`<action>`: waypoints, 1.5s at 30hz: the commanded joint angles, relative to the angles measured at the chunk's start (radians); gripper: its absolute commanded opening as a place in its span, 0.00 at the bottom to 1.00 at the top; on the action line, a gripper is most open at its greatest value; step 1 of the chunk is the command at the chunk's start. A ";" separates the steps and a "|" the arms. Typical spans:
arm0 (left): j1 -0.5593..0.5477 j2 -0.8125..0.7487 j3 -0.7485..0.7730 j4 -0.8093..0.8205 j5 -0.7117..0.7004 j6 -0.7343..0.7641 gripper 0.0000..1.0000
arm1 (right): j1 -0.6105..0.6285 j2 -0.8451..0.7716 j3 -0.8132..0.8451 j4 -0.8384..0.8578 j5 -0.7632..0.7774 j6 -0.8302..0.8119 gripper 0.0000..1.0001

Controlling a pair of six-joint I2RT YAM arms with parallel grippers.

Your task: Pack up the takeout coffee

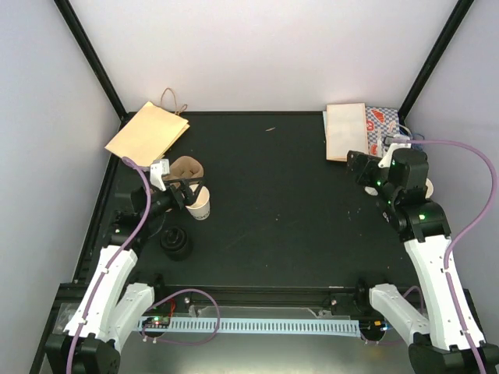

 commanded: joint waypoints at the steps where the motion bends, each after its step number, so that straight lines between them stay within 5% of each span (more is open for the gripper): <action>1: -0.004 -0.004 0.050 -0.030 -0.054 0.012 0.99 | 0.006 0.034 0.053 -0.050 0.029 -0.016 1.00; 10: 0.008 -0.003 0.141 -0.200 -0.232 0.034 0.99 | 0.006 0.137 0.133 -0.055 -0.023 -0.008 1.00; 16: 0.010 0.013 0.102 -0.072 -0.035 0.069 0.99 | 0.020 0.314 0.264 -0.088 -0.022 -0.056 1.00; 25: 0.007 0.132 0.293 -0.268 0.010 0.228 0.99 | 0.188 0.748 0.579 -0.221 0.277 -0.147 1.00; 45: -0.027 0.032 0.206 -0.232 -0.096 0.294 0.99 | 0.205 1.308 0.934 -0.369 0.688 -0.278 1.00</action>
